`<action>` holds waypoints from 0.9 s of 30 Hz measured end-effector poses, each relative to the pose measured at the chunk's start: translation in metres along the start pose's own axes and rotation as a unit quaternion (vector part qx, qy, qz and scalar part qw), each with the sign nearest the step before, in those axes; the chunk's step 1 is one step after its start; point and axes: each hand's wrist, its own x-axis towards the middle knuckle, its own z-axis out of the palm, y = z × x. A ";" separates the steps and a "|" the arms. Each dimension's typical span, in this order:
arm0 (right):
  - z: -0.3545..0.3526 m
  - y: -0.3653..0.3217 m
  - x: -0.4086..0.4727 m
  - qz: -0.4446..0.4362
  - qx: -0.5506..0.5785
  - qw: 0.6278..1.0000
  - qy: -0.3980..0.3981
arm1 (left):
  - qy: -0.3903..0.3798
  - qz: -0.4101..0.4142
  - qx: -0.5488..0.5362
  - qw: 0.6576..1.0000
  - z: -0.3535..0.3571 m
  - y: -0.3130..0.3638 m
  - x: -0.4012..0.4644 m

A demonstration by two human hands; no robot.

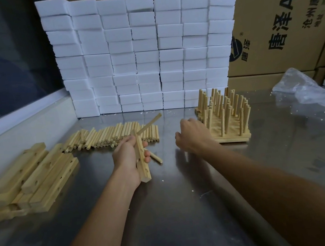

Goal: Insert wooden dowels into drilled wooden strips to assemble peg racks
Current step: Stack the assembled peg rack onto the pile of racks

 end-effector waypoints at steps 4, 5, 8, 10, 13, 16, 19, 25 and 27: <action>-0.001 0.000 0.016 0.026 -0.048 0.996 -0.068 | -0.004 -0.002 -0.004 1.000 0.001 0.000 0.000; 0.000 0.000 0.018 0.031 -0.057 0.994 -0.084 | -0.003 -0.002 -0.005 1.000 0.001 0.001 0.000; 0.004 0.000 0.020 0.028 -0.080 0.993 -0.084 | -0.001 -0.002 -0.004 1.000 0.001 0.001 0.000; 0.006 0.000 0.021 0.023 -0.095 0.994 -0.055 | -0.001 -0.001 -0.002 1.000 0.001 0.001 0.000; 0.008 0.000 0.019 0.030 -0.101 0.994 -0.014 | -0.003 0.004 0.002 1.000 0.001 0.001 0.000; 0.008 0.000 0.018 0.038 -0.092 0.995 -0.004 | -0.001 0.007 0.008 1.000 0.001 0.001 -0.001; 0.005 0.000 0.015 0.041 -0.052 0.998 -0.017 | 0.000 0.010 0.010 1.000 0.001 0.000 -0.001; 0.003 -0.007 0.000 0.011 0.054 0.998 -0.018 | 0.001 0.012 0.006 1.000 0.001 -0.001 0.000; 0.002 -0.008 -0.011 -0.008 0.126 0.992 0.004 | 0.001 0.010 0.004 1.000 0.002 -0.001 0.000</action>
